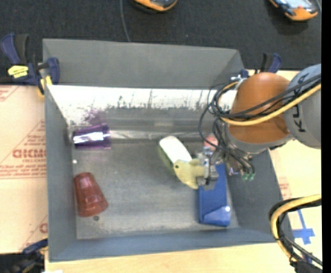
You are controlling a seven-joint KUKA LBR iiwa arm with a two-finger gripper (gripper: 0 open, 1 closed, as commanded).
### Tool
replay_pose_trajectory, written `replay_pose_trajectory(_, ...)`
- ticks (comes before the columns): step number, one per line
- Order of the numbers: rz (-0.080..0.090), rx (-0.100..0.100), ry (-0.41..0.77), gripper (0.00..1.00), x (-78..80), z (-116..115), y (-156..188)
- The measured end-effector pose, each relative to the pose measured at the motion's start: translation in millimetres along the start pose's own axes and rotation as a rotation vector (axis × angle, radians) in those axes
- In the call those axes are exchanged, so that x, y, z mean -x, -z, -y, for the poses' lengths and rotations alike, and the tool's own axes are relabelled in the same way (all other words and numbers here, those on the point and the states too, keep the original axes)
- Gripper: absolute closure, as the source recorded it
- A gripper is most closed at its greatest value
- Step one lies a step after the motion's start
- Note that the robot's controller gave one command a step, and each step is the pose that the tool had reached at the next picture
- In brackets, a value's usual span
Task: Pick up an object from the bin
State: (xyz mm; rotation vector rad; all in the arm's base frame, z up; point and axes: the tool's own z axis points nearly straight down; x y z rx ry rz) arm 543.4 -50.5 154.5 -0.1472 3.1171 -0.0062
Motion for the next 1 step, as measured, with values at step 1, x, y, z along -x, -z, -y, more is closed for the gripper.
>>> replay_pose_trajectory(1,-0.003,0.002,-0.091,1.00,4.6,1.8,67.2)
